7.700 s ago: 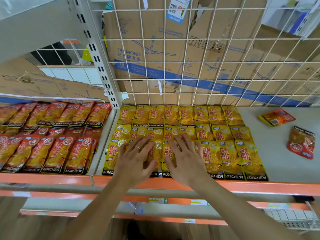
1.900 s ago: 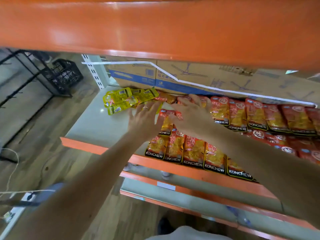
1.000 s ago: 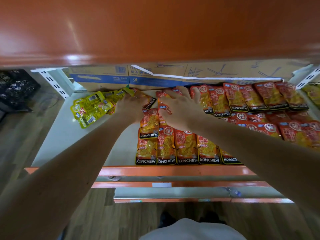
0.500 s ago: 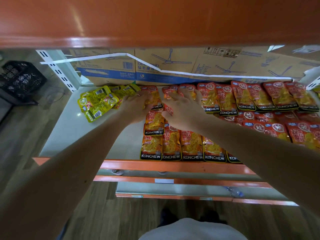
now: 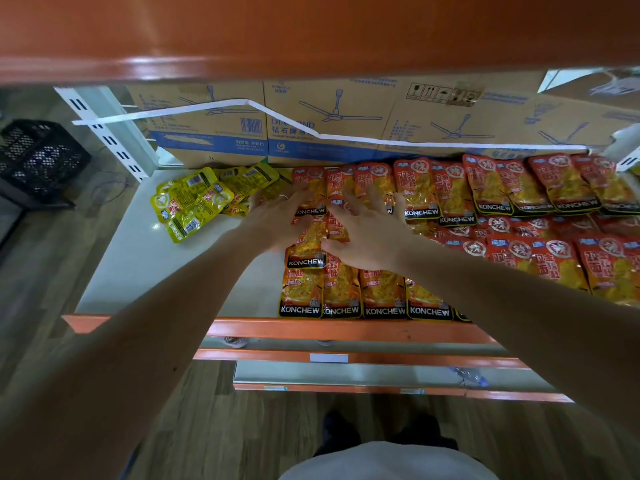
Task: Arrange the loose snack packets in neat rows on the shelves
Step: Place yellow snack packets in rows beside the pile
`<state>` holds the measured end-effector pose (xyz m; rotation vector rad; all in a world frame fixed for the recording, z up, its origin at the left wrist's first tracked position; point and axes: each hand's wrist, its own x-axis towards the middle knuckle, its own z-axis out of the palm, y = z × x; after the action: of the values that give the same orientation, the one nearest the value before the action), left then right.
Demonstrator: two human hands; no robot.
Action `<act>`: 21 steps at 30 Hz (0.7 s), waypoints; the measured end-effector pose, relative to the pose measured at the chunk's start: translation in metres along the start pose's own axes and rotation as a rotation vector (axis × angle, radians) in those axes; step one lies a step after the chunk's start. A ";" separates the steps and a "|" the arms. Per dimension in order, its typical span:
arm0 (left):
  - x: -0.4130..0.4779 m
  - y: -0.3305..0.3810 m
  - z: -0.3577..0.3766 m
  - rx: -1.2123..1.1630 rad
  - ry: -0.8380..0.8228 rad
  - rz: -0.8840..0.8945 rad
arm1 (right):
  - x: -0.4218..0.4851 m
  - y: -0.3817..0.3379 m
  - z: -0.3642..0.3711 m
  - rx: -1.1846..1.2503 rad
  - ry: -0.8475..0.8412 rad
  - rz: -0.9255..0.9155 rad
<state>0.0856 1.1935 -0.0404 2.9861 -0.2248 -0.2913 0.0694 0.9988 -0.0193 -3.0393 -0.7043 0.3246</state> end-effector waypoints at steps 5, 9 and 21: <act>-0.001 0.006 -0.003 0.008 -0.019 -0.001 | -0.002 0.000 0.004 -0.025 -0.026 0.008; -0.009 -0.008 -0.007 -0.096 0.240 -0.075 | 0.003 -0.002 -0.009 -0.029 0.002 -0.030; -0.059 -0.097 -0.001 -0.047 0.290 -0.521 | 0.010 -0.019 -0.033 -0.029 0.081 -0.145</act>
<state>0.0415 1.2983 -0.0431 2.9381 0.5843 0.0914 0.0766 1.0212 0.0118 -2.9862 -0.9248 0.1892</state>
